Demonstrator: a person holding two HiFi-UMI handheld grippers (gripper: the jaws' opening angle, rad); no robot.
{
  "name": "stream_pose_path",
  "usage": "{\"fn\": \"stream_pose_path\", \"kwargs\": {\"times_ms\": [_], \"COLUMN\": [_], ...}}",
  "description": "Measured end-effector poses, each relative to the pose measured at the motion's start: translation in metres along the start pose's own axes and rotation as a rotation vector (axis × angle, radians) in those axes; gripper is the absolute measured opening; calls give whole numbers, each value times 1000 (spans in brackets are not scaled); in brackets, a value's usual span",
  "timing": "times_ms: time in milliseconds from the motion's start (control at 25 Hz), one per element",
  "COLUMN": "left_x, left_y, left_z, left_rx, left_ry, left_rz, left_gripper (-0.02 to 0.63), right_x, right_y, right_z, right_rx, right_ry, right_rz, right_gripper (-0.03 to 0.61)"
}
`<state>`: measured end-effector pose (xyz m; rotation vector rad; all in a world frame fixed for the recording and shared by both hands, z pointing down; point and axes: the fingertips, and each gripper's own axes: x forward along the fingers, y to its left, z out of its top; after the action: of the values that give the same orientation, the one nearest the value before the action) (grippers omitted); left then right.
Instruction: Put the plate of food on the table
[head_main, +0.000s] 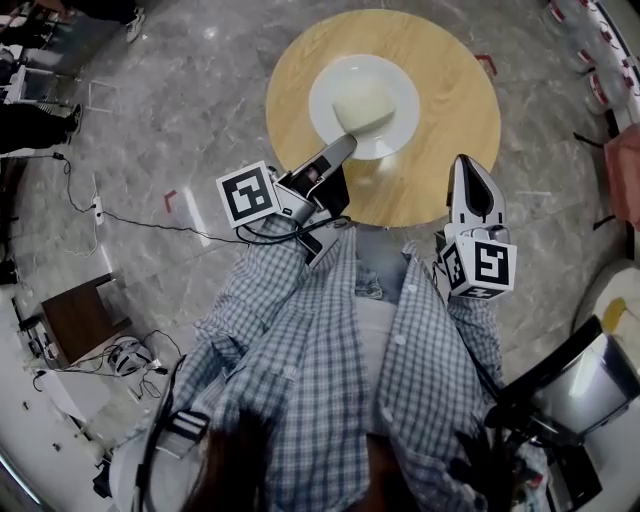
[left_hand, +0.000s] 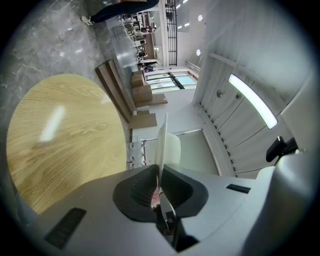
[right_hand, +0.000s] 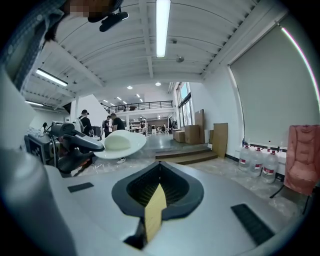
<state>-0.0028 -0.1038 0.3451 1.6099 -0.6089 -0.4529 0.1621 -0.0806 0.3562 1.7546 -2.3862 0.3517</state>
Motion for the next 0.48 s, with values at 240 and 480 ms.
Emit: {"fn": "stream_pose_path", "kwargs": {"times_ms": [240, 480], "left_x": [3, 4], "left_y": [-8, -7], "left_z": [0, 0], "left_rx": [0, -10], "left_ry": [6, 16], "left_rz": [-18, -41], "left_gripper": [21, 21], "right_x": [2, 2], "right_y": [1, 3], "right_z": [11, 7], "right_rx": [9, 27], "right_ry": [-20, -15], "right_rz": [2, -3], "right_gripper": [6, 6]}}
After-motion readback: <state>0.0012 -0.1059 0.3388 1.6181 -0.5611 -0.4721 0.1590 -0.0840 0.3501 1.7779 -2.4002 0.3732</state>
